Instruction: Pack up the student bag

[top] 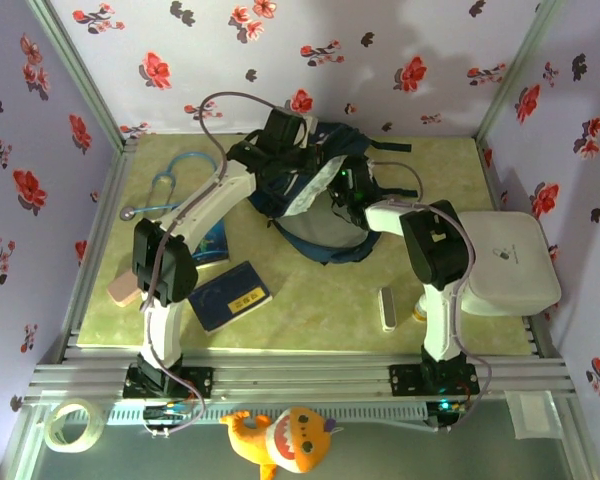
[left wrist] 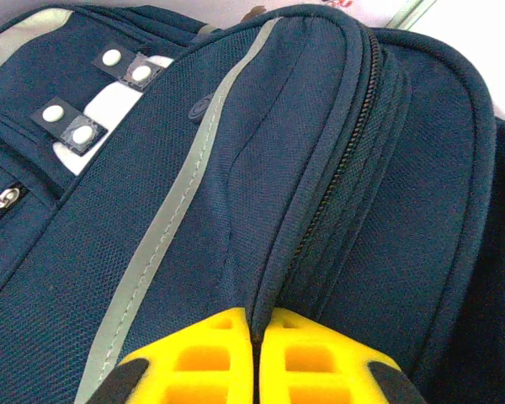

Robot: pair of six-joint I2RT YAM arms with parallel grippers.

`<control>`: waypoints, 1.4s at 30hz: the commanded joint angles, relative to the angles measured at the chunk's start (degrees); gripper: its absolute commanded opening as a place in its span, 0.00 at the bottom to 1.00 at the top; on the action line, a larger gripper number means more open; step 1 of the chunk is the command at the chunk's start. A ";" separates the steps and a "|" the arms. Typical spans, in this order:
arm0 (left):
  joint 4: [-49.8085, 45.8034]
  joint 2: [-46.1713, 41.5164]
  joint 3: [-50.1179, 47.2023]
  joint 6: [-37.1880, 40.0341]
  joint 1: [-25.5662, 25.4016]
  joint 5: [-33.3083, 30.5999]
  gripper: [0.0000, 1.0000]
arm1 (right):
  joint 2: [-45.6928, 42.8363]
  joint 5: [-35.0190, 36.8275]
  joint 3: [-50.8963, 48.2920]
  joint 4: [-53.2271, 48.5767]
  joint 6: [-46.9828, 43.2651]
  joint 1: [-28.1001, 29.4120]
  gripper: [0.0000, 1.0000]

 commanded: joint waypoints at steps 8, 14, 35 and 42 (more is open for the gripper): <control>8.64 -3.45 -0.19 -3.28 1.86 2.11 0.00 | -13.25 -3.34 -9.07 -5.44 -1.39 -3.50 0.61; 9.84 -3.37 -2.81 -3.57 2.17 2.59 0.00 | -25.90 -5.69 -18.61 -10.49 -4.49 -5.16 0.67; 11.94 -12.33 -29.57 -6.97 3.30 3.28 0.73 | -49.33 2.65 -17.99 -41.66 -33.49 -11.06 0.88; 12.02 -19.89 -44.02 -11.34 8.87 0.11 0.90 | -38.60 1.87 -10.65 -42.60 -37.88 -0.99 0.88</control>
